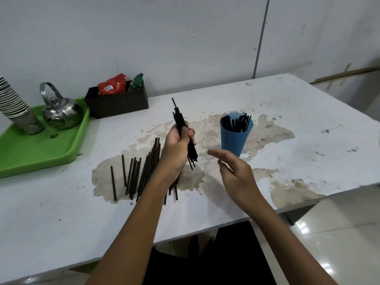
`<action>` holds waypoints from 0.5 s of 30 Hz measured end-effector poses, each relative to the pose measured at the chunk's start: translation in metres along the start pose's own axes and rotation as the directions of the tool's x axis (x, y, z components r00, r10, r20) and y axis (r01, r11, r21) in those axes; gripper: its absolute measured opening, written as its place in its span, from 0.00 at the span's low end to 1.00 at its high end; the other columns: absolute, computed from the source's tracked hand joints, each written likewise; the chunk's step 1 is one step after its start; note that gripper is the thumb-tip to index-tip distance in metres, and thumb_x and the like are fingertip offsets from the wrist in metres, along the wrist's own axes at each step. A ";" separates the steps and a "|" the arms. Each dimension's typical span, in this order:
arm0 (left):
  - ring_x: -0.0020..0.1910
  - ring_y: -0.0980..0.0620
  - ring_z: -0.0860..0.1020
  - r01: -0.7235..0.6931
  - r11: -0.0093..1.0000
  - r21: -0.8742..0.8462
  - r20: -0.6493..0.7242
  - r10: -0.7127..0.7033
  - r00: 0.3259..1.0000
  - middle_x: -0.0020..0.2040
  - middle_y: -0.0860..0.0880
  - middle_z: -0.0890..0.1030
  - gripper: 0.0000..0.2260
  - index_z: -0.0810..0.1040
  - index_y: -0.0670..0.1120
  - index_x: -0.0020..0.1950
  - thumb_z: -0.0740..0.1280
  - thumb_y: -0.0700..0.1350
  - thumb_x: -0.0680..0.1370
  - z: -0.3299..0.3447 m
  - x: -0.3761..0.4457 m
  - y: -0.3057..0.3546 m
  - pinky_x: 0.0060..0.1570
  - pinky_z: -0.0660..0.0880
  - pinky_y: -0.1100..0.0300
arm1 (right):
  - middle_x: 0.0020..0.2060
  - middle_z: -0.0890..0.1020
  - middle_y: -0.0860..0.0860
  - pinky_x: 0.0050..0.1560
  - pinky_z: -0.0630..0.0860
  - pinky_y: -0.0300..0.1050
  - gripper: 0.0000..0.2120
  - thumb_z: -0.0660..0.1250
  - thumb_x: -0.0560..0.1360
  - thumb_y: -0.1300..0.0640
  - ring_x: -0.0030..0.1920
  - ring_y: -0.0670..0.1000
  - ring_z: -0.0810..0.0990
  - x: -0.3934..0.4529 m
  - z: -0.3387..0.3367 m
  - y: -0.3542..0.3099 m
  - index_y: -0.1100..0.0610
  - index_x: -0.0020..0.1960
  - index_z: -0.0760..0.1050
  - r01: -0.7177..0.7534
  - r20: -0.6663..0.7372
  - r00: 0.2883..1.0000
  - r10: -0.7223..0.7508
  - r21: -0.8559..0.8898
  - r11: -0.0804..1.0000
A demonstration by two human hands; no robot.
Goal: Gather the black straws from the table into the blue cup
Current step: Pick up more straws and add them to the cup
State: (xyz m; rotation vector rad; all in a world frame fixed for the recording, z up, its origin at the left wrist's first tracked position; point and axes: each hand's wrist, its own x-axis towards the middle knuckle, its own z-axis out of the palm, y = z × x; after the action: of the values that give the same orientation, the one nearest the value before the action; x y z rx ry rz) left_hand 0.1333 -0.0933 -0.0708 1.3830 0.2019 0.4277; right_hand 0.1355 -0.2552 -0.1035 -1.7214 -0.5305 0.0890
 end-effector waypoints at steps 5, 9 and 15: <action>0.38 0.55 0.73 0.023 0.985 0.174 0.059 -0.033 0.998 0.36 0.55 0.73 0.09 0.72 0.50 0.49 0.55 0.42 0.86 0.017 -0.007 -0.025 0.51 0.72 0.58 | 0.60 0.80 0.42 0.67 0.69 0.38 0.24 0.54 0.77 0.72 0.63 0.37 0.74 0.005 -0.005 -0.002 0.53 0.64 0.76 0.014 -0.006 1.000 -0.014 0.026 1.000; 0.39 0.55 0.74 0.053 0.970 0.235 0.042 -0.065 0.997 0.37 0.55 0.74 0.09 0.73 0.52 0.49 0.55 0.45 0.86 0.017 -0.015 -0.037 0.51 0.74 0.54 | 0.62 0.79 0.42 0.69 0.69 0.41 0.24 0.55 0.78 0.72 0.65 0.38 0.73 0.012 -0.007 -0.004 0.53 0.66 0.75 -0.024 0.002 1.000 0.024 0.127 0.992; 0.37 0.55 0.74 0.141 0.984 -0.105 -0.020 -0.144 0.989 0.36 0.54 0.73 0.07 0.72 0.47 0.52 0.56 0.44 0.86 0.009 -0.016 -0.043 0.41 0.75 0.60 | 0.67 0.75 0.44 0.70 0.64 0.34 0.25 0.53 0.79 0.71 0.68 0.35 0.69 0.026 -0.005 -0.020 0.53 0.70 0.71 -0.003 0.051 0.999 -0.003 0.121 0.993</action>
State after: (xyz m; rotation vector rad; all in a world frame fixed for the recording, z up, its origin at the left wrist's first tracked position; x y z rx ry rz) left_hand 0.1301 -0.1135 -0.1128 1.2527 0.2958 0.3331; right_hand 0.1546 -0.2470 -0.0769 -1.6039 -0.5521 0.1626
